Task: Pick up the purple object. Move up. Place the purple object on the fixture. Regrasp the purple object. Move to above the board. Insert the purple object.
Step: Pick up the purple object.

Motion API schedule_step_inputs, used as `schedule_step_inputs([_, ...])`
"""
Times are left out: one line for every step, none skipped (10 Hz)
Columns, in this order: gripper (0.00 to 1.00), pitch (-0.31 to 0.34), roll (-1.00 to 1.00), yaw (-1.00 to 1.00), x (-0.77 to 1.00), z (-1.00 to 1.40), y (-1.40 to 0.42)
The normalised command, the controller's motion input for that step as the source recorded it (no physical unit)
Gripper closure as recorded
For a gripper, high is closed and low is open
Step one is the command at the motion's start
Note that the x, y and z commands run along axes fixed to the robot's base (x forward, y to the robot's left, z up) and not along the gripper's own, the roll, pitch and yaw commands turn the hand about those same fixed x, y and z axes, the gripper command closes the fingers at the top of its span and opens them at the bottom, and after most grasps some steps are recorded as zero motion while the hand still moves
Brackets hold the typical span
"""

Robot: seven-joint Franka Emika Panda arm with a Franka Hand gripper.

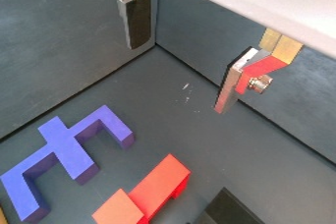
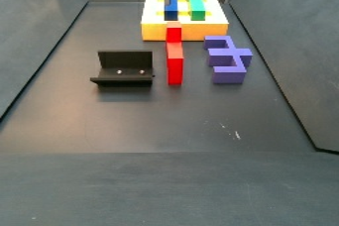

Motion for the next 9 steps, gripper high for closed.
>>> schedule_step_inputs([0.0, 0.0, 0.0, 0.0, 0.0, 0.0, 0.0])
schedule_step_inputs([0.0, 0.0, -0.07, -0.04, 0.0, 0.0, 0.0])
schedule_step_inputs([0.0, -0.03, -0.06, -0.21, -0.13, -0.01, -0.07])
schedule_step_inputs([0.0, -0.077, 0.0, -0.37, -0.38, -0.05, -0.17])
schedule_step_inputs([0.0, -0.084, 0.0, -0.5, -0.39, -0.11, -0.3])
schedule_step_inputs([0.0, -0.09, 0.0, -0.54, -0.39, -0.18, -0.31])
schedule_step_inputs([0.0, -0.09, -0.03, -0.58, -0.36, -0.18, -0.3])
schedule_step_inputs([0.0, -0.103, -0.05, -0.62, -0.29, -0.23, -0.3])
schedule_step_inputs([0.0, -0.151, -0.1, -0.64, -0.29, -0.4, -0.29])
